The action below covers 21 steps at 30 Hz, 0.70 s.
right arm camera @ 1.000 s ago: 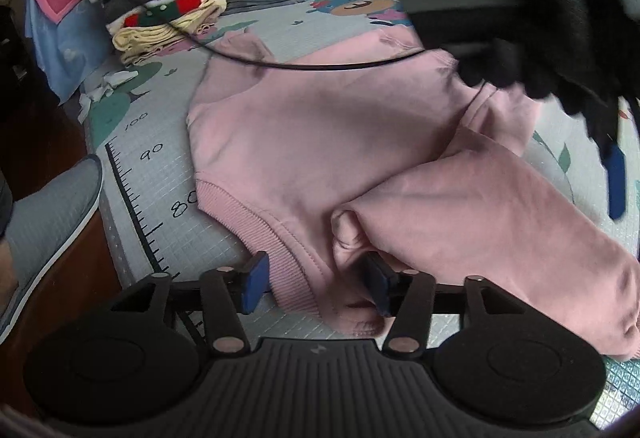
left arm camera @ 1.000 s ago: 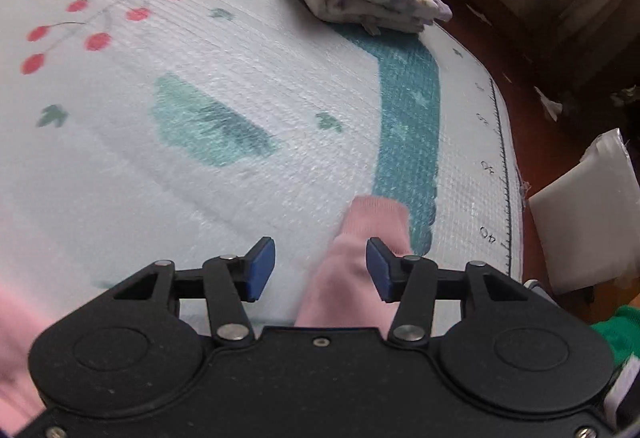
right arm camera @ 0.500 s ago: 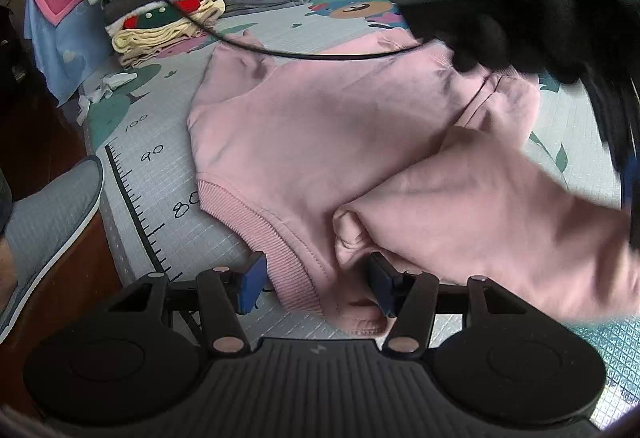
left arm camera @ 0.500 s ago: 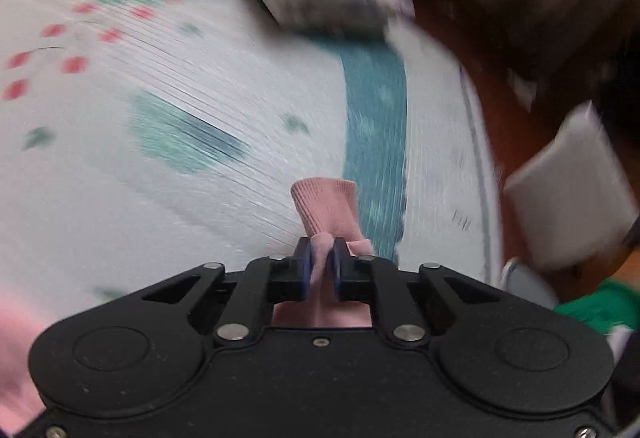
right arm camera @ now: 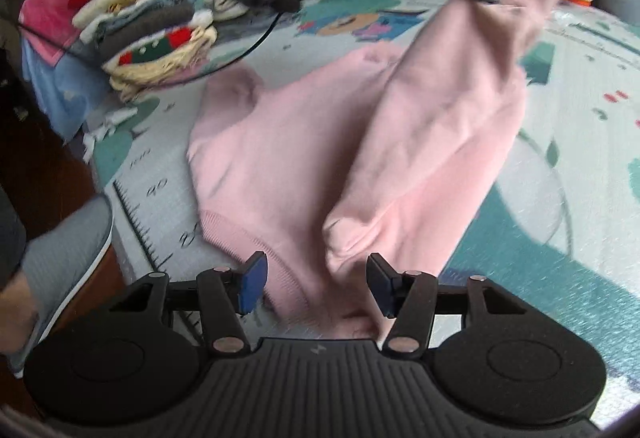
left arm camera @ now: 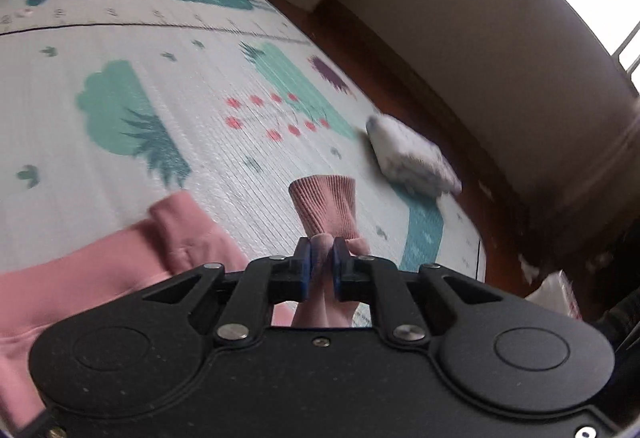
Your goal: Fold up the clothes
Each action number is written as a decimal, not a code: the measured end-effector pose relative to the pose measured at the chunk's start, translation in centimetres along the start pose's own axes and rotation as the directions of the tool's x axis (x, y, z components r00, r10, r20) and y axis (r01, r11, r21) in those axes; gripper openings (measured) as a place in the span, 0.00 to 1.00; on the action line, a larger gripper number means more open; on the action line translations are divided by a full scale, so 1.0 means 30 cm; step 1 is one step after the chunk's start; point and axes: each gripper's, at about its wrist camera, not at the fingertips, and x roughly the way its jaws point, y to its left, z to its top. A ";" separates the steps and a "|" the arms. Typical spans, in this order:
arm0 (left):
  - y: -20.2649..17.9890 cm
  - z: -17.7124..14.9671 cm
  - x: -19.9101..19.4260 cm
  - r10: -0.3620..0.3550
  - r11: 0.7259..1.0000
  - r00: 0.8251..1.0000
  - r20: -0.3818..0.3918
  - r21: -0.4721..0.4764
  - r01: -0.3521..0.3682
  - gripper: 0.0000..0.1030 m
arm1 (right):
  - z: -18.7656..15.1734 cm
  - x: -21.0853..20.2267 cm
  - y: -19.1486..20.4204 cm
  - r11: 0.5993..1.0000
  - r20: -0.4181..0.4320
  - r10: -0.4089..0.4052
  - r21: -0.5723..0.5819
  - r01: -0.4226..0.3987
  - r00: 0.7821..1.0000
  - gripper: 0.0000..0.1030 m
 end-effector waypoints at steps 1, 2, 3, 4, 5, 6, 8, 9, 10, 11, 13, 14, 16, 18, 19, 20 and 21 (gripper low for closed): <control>0.011 0.001 -0.012 -0.002 1.000 1.000 0.014 -0.012 0.002 0.08 | 0.004 -0.001 -0.011 1.000 0.004 -0.009 0.012 0.009 1.000 0.55; 0.020 0.003 -0.015 -0.005 1.000 1.000 0.026 -0.022 0.006 0.08 | 0.008 -0.001 -0.021 1.000 0.008 -0.016 0.023 0.016 1.000 0.55; 0.029 0.006 -0.022 -0.006 0.999 0.999 0.037 -0.031 0.008 0.08 | 0.009 0.004 -0.032 0.999 0.007 -0.018 0.031 0.018 1.000 0.55; 0.038 0.009 -0.027 -0.008 0.999 0.999 0.047 -0.038 0.010 0.08 | 0.010 0.011 -0.040 0.999 0.001 -0.017 0.031 0.017 1.000 0.55; 0.044 0.012 -0.029 -0.010 0.999 0.998 0.055 -0.042 0.012 0.08 | 0.011 0.018 -0.043 1.000 -0.004 -0.015 0.025 0.015 1.000 0.55; 0.050 0.016 -0.031 -0.010 0.999 0.998 0.063 -0.047 0.013 0.08 | 0.012 0.022 -0.045 1.000 -0.005 -0.010 0.021 0.010 1.000 0.55; 0.057 0.020 -0.018 -0.005 0.999 0.997 0.072 -0.050 0.009 0.08 | 0.013 0.025 -0.039 1.000 -0.003 -0.006 0.009 0.006 1.000 0.55; 0.063 0.022 -0.011 0.000 0.999 0.997 0.072 -0.051 0.004 0.08 | 0.012 0.019 -0.036 1.000 0.004 -0.016 -0.007 0.016 1.000 0.55; 0.073 0.021 -0.002 0.003 0.998 0.997 0.072 -0.059 0.001 0.08 | 0.011 0.012 -0.030 1.000 0.016 -0.022 -0.020 0.022 1.000 0.54; 0.083 0.018 0.008 0.005 0.998 0.997 0.072 -0.068 0.000 0.08 | 0.013 0.006 -0.024 0.999 0.029 -0.026 -0.029 0.027 0.999 0.54; 0.097 0.006 0.037 0.019 0.998 0.998 0.059 -0.067 -0.015 0.08 | 0.010 0.007 -0.014 0.998 0.015 -0.031 -0.057 0.032 0.999 0.54; 0.106 -0.004 0.055 0.031 0.998 0.999 0.042 -0.061 -0.028 0.08 | 0.003 0.024 -0.007 0.996 -0.028 -0.041 -0.079 0.039 0.999 0.54; 0.125 -0.027 0.086 0.055 0.997 0.998 0.009 -0.060 -0.054 0.08 | -0.022 0.050 0.030 0.981 -0.068 -0.099 -0.177 0.085 0.993 0.54; 0.134 -0.046 0.103 0.060 0.996 0.998 -0.009 -0.067 -0.060 0.08 | -0.028 0.024 0.065 0.964 -0.014 -0.132 -0.237 0.125 0.991 0.49; 0.136 -0.052 0.109 0.059 0.996 0.998 -0.016 -0.068 -0.060 0.08 | -0.027 0.013 0.073 0.960 0.008 -0.143 -0.242 0.141 0.990 0.49; 0.134 -0.052 0.110 0.052 0.997 0.998 -0.018 -0.064 -0.053 0.08 | -0.027 0.006 0.082 0.957 0.021 -0.150 -0.249 0.150 0.989 0.49; 0.133 -0.051 0.110 0.043 0.997 0.999 -0.017 -0.063 -0.044 0.08 | -0.033 0.014 0.089 0.955 -0.001 -0.138 -0.265 0.133 0.990 0.49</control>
